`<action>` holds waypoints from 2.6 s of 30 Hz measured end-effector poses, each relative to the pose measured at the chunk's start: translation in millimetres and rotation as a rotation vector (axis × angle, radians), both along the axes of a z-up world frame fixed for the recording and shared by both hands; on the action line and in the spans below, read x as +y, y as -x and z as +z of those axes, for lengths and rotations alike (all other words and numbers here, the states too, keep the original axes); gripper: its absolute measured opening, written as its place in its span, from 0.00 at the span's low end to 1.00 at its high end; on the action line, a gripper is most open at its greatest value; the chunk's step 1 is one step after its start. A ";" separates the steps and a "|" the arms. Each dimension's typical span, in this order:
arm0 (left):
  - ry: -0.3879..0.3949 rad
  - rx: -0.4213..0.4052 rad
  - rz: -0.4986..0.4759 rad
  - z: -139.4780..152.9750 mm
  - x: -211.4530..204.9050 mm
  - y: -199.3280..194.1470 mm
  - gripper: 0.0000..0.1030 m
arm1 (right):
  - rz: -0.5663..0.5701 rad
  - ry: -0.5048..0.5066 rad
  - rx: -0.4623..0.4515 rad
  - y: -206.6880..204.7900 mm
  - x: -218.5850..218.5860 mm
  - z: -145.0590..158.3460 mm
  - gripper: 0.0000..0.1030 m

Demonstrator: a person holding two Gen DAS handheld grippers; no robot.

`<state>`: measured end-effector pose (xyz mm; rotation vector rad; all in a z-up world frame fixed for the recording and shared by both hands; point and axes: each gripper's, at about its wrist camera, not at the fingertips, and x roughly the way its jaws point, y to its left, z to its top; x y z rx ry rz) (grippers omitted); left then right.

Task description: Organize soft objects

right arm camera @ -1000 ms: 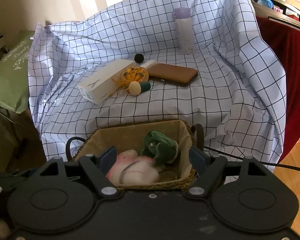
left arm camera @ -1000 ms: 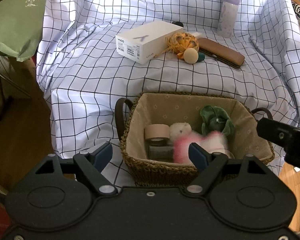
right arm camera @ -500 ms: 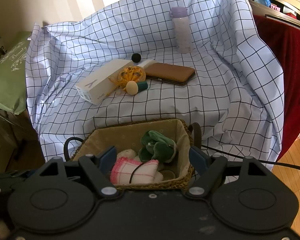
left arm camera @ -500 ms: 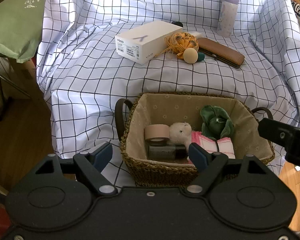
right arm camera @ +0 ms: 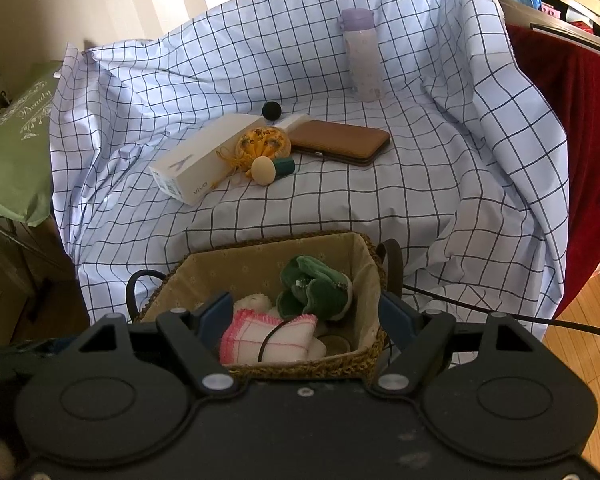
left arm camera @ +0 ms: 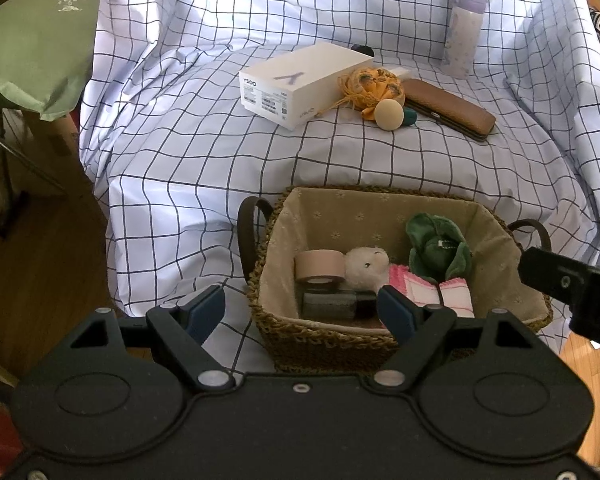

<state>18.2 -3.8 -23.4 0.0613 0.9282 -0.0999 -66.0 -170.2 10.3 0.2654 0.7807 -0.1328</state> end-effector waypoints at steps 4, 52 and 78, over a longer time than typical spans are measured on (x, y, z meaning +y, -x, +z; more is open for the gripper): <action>-0.003 -0.006 0.001 0.5 -0.3 0.4 0.77 | -0.001 0.000 0.001 0.0 0.1 0.2 0.78; -0.024 0.031 -0.003 16.6 -8.4 -141.7 0.92 | -0.009 0.141 0.056 -160.3 -42.8 12.0 0.84; -0.015 -0.037 -0.173 14.0 -74.4 -363.7 0.91 | 0.257 0.313 0.040 -381.4 -54.3 -21.9 0.84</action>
